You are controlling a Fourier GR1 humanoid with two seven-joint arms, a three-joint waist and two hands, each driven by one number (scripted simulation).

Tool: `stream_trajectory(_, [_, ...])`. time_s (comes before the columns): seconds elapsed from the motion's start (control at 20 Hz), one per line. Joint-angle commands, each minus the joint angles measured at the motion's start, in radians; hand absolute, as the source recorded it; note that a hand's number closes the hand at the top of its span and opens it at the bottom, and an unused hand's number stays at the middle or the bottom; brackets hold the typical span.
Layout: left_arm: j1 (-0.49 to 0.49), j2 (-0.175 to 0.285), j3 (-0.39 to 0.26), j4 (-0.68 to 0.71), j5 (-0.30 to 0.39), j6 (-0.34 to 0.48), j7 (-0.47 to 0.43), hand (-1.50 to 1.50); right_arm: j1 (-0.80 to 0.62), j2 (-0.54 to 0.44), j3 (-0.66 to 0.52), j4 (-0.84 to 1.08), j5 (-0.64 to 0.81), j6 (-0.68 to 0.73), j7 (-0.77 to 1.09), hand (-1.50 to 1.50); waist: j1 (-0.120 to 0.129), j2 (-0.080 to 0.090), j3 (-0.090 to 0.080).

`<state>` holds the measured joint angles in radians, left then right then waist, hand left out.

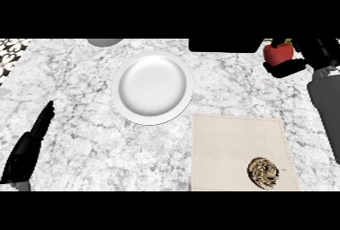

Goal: Pick the bell pepper from the placemat and place it in the plate

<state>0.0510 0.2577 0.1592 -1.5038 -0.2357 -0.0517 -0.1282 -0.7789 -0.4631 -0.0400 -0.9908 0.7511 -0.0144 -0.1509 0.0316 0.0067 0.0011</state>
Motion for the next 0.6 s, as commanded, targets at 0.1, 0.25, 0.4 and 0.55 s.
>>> stream_trajectory(0.1, [0.015, -0.033, -0.003, 0.015, -0.022, 0.04, -0.013, 0.0, -0.042, 0.089, 0.006, -0.102, -0.114, 0.084, -0.091, 1.5, -0.025, -0.008, -0.001])
stream_trajectory(0.25, [-0.004, -0.027, 0.002, 0.006, -0.02, 0.033, 0.016, 0.0, -0.066, 0.101, 0.021, -0.137, -0.132, 0.138, -0.098, 1.5, -0.026, -0.008, -0.001])
stream_trajectory(0.4, [-0.002, -0.012, -0.003, -0.035, -0.008, -0.003, 0.055, 0.0, -0.142, 0.183, 0.062, -0.213, -0.137, 0.202, 0.062, 1.5, -0.027, -0.011, -0.001])
stream_trajectory(0.55, [0.003, -0.024, -0.01, -0.002, -0.027, 0.011, 0.018, 0.0, -0.223, 0.254, 0.075, -0.126, -0.114, 0.172, 0.094, 1.5, -0.017, -0.005, -0.002])
